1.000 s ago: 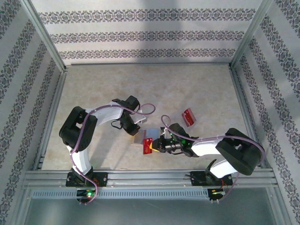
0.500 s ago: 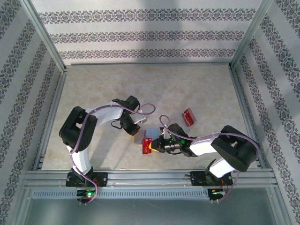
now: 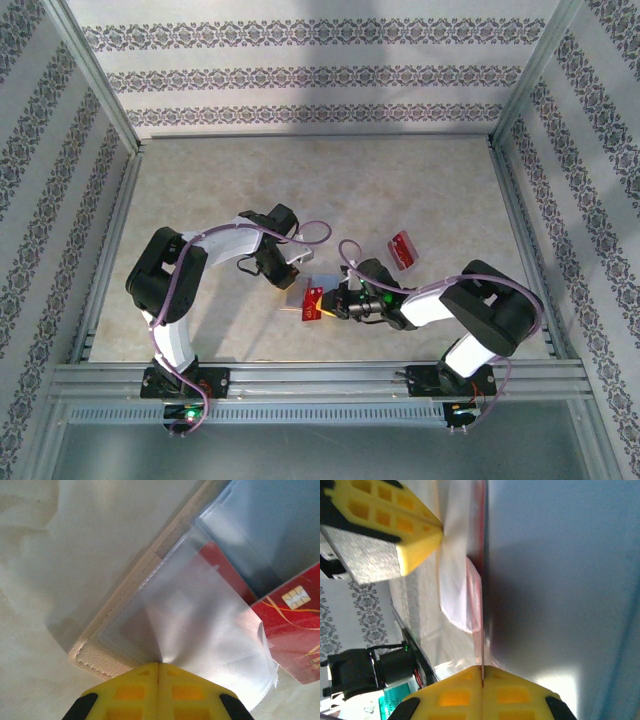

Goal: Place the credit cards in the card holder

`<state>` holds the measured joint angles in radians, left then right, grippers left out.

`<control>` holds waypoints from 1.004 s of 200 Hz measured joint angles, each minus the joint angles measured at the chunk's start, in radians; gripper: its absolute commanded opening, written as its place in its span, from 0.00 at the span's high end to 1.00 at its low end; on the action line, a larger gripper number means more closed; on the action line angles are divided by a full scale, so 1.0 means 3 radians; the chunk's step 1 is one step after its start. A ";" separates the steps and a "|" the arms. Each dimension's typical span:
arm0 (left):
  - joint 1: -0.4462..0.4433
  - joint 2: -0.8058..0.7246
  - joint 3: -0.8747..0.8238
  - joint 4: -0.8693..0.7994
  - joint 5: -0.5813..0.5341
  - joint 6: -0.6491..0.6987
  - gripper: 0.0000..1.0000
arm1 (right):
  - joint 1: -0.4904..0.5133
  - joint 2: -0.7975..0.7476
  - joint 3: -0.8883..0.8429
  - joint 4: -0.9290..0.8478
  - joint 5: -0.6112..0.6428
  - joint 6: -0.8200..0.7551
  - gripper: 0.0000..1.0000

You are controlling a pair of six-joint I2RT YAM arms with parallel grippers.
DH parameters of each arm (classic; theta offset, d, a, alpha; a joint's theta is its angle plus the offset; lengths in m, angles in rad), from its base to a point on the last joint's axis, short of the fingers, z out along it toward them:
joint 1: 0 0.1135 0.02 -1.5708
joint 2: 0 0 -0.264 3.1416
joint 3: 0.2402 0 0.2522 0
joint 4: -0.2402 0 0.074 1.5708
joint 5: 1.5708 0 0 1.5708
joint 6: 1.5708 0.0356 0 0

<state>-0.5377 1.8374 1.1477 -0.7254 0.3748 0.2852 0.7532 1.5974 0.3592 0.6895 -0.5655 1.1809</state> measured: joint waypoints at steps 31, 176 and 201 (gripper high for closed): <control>0.0000 0.0000 0.0000 0.0001 -0.0011 0.0000 1.00 | -0.0070 0.0117 0.0055 0.0076 0.0000 -0.0004 1.00; 0.0000 -0.0013 -0.0015 0.0018 -0.0034 0.0000 1.00 | -0.0192 0.0337 0.0128 0.0301 -0.0024 -0.0022 1.00; 0.0000 -0.0013 -0.0017 0.0019 -0.0033 0.0000 1.00 | -0.0189 0.0346 0.0131 0.0329 -0.0023 -0.0022 1.00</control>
<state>-0.5377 1.8336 1.1427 -0.7197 0.3649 0.2852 0.6964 1.7012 0.3985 0.7883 -0.5724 1.1744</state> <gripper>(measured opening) 0.047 0.051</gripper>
